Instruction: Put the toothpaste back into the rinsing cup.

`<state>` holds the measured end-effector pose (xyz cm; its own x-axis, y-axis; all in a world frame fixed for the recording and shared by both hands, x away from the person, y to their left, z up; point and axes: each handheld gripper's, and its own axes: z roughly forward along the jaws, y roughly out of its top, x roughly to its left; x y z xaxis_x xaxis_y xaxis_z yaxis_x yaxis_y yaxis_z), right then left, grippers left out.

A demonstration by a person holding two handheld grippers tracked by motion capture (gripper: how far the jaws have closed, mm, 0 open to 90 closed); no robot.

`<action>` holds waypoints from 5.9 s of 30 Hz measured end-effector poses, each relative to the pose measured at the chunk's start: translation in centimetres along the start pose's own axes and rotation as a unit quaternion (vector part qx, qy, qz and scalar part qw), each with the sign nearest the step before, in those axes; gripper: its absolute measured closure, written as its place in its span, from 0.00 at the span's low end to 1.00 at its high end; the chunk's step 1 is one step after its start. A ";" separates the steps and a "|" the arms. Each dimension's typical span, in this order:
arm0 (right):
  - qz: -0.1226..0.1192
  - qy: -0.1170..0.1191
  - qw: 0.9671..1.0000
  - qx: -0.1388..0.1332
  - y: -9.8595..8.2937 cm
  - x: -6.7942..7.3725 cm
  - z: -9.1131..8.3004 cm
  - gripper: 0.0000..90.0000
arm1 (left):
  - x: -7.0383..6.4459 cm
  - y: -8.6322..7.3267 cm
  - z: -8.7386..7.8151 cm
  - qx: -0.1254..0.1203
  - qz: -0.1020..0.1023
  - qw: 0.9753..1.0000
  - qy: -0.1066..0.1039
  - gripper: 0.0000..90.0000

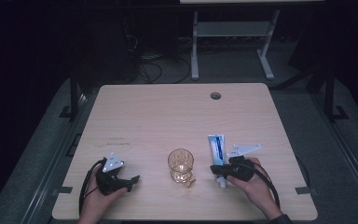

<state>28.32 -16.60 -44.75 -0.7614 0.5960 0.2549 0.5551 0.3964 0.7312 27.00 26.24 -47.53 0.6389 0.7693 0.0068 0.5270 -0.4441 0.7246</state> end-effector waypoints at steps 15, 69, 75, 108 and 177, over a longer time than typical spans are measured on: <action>0.003 -0.004 1.000 0.015 -0.6 -0.3 0.4 1.00 | 0.0 0.0 0.0 0.000 0.000 1.000 -0.001 0.14; 0.008 -0.049 0.999 -0.011 -0.4 -3.1 -2.7 0.74 | -0.1 -0.1 -0.1 0.000 0.002 1.000 -0.002 0.14; 0.001 -0.067 0.998 -0.012 0.5 -3.6 -2.6 0.61 | -0.1 -0.1 -0.1 0.000 0.002 1.000 -0.002 0.14; -0.015 -0.109 0.993 0.051 6.2 -5.4 1.9 0.43 | -0.1 -0.1 -0.1 0.001 0.002 1.000 -0.002 0.14; 0.025 -0.118 0.986 0.112 6.7 -6.2 4.4 0.77 | -0.1 -0.1 -0.1 0.001 0.003 1.000 -0.004 0.14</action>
<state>38.21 -14.59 -44.21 -0.6469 0.7541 0.1135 0.6699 0.4908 0.5571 26.82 26.24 -47.51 0.6465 0.7629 0.0065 0.5235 -0.4497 0.7237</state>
